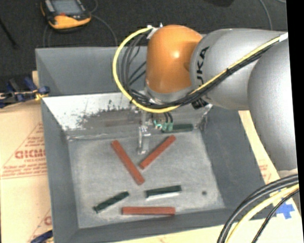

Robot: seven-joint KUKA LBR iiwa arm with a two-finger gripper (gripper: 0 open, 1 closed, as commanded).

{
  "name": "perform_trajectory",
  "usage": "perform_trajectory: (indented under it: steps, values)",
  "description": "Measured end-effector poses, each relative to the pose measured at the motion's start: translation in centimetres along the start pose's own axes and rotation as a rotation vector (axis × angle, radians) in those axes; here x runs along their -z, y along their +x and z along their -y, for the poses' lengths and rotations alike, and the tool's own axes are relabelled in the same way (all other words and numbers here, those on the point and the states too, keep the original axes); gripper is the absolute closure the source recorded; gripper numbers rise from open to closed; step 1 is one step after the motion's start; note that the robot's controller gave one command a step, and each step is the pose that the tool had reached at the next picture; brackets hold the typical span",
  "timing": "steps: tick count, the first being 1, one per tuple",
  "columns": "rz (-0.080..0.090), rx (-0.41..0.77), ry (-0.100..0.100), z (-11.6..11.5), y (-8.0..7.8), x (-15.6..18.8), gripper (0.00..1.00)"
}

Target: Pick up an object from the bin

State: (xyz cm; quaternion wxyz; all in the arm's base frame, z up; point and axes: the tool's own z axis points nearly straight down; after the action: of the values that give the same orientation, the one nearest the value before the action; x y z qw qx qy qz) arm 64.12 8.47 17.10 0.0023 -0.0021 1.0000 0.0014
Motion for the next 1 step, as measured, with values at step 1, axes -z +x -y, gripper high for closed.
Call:
perform_trajectory:
  steps: [1]
  values:
    - [0.007, 0.053, 0.003, 2.68, 2.19, -3.88, 0.0]
